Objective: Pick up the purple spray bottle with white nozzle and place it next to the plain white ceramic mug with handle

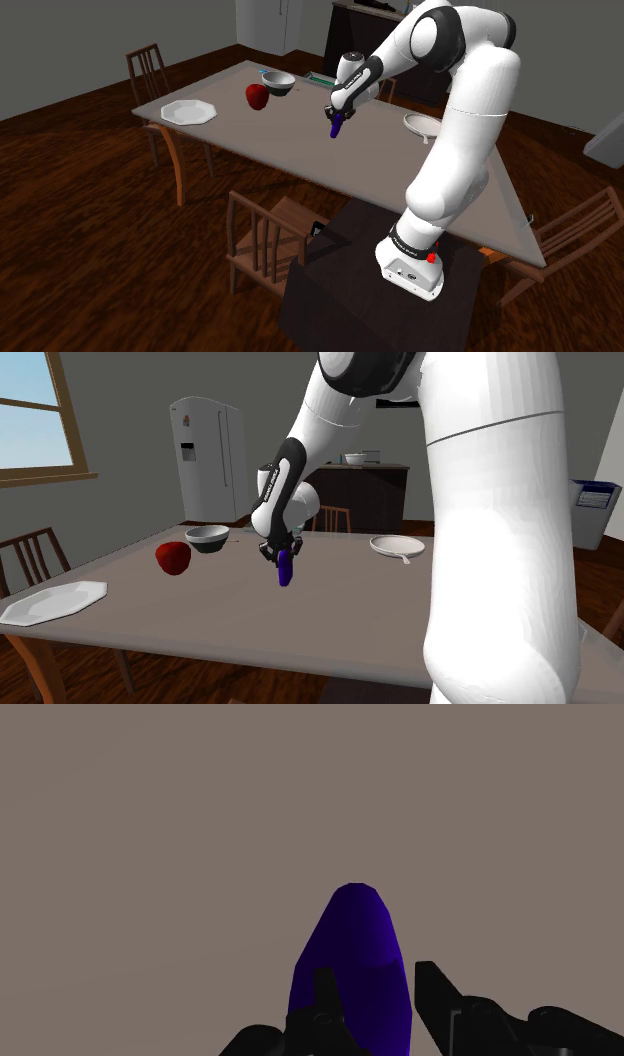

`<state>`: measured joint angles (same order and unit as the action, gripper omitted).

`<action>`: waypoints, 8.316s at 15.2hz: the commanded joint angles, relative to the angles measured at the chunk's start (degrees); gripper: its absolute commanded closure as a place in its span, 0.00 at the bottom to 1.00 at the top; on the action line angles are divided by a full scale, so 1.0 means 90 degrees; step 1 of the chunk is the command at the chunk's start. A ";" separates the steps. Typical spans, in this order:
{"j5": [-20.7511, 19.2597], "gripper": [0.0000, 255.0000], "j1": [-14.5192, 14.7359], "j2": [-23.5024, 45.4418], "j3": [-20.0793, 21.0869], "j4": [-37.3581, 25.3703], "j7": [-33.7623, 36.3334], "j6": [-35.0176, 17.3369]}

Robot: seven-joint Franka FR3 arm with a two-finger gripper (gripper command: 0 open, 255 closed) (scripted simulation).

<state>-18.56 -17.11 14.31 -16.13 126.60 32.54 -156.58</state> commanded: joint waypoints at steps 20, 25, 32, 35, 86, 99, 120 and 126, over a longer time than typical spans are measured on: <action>0.0152 1.00 0.0032 -0.0935 0.0058 -0.0331 -0.0344 0.1249; 0.0198 1.00 0.0048 -0.1167 0.0075 -0.0508 -0.0442 0.1649; 0.0262 1.00 0.0072 -0.1438 0.0099 -0.0813 -0.0575 0.2214; 0.0289 1.00 0.0082 -0.1534 0.0109 -0.0964 -0.0630 0.2457; 0.0382 1.00 -0.0970 -0.3834 -0.1594 -0.1240 -0.3959 0.4316; 0.0852 1.00 -0.1246 -0.3599 -0.3330 -0.1831 -0.6195 0.4328; 0.1034 1.00 -0.1239 -0.3313 -0.3953 -0.0499 -0.6649 0.2717; 0.1184 1.00 -0.1164 -0.3120 -0.4143 -0.0122 -0.6787 0.2187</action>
<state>-8.16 -27.72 -14.07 -53.12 124.93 -28.31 -136.05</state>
